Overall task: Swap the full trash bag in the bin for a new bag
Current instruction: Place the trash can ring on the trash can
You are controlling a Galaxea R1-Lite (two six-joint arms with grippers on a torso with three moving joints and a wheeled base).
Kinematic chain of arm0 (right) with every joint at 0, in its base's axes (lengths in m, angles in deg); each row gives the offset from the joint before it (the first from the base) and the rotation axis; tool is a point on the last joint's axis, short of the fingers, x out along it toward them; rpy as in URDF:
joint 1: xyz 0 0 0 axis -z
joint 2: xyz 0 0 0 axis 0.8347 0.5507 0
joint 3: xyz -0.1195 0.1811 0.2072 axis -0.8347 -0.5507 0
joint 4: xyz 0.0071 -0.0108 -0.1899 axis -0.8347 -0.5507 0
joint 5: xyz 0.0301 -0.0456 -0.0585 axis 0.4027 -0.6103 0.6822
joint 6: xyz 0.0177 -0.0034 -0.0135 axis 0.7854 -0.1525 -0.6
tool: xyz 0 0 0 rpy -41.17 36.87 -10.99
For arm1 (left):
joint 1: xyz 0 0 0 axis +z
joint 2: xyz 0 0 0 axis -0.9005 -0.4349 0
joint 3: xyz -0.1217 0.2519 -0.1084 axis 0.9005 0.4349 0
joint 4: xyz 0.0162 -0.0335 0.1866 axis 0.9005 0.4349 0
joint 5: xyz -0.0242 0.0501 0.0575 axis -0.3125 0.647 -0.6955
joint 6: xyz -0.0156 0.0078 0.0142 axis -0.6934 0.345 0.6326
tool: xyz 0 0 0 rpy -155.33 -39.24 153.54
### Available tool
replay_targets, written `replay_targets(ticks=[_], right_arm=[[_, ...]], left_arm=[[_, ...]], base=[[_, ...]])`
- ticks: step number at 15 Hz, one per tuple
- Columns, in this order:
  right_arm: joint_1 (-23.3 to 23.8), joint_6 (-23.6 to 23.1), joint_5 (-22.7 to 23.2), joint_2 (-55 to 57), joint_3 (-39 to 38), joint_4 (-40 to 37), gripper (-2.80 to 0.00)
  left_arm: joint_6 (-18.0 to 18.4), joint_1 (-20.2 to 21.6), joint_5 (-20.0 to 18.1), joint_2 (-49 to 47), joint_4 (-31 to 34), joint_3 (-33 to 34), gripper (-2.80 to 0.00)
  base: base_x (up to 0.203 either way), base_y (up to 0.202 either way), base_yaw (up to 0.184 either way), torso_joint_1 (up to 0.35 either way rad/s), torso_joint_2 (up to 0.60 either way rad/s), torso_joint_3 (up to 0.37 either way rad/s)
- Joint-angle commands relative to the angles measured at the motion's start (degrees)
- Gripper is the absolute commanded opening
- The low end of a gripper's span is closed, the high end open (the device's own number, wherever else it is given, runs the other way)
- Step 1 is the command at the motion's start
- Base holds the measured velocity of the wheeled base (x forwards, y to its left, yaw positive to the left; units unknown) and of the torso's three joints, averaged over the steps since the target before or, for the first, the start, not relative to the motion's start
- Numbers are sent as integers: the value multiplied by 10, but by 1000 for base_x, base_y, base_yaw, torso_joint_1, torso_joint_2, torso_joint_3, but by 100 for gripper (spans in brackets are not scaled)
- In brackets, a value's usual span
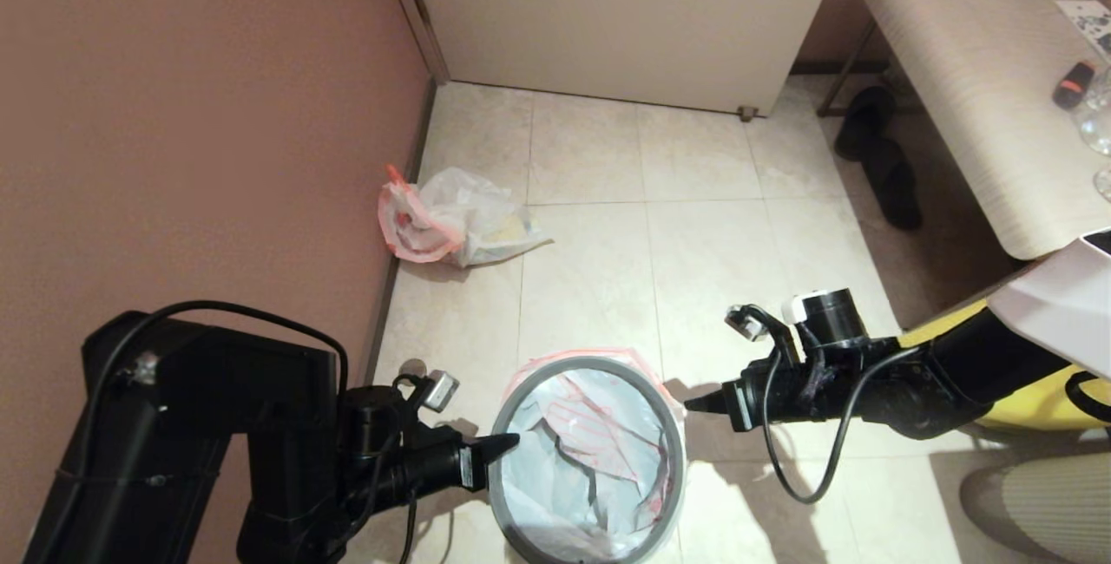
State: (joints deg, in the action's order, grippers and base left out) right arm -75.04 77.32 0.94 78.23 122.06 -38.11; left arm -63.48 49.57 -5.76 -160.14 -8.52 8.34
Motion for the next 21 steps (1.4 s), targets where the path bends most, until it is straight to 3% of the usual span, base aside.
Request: replay_targets(ticks=[1, 7, 11, 18, 21], right_arm=[[2, 1, 8, -26, -12, 2, -280], [-6, -49, 38, -21, -41, -2, -280], [-7, -118, 38, 22, -46, -5, -280], [-6, -134, 39, 25, -52, -5, -280], [-9, -175, 38, 50, -52, -6, -280]], left_arm=[[6, -2, -2, 0, -27, 2, -280], [7, -1, -3, 19, -27, 6, -280], [7, -3, -3, 19, -27, 6, -280], [7, -5, -3, 19, -27, 6, -280], [7, -5, -2, 19, -27, 6, -280]], base=[[0, 0, 0, 0, 0, 0], [0, 0, 0, 0, 0, 0], [0, 0, 0, 0, 0, 0], [0, 0, 0, 0, 0, 0], [0, 0, 0, 0, 0, 0]])
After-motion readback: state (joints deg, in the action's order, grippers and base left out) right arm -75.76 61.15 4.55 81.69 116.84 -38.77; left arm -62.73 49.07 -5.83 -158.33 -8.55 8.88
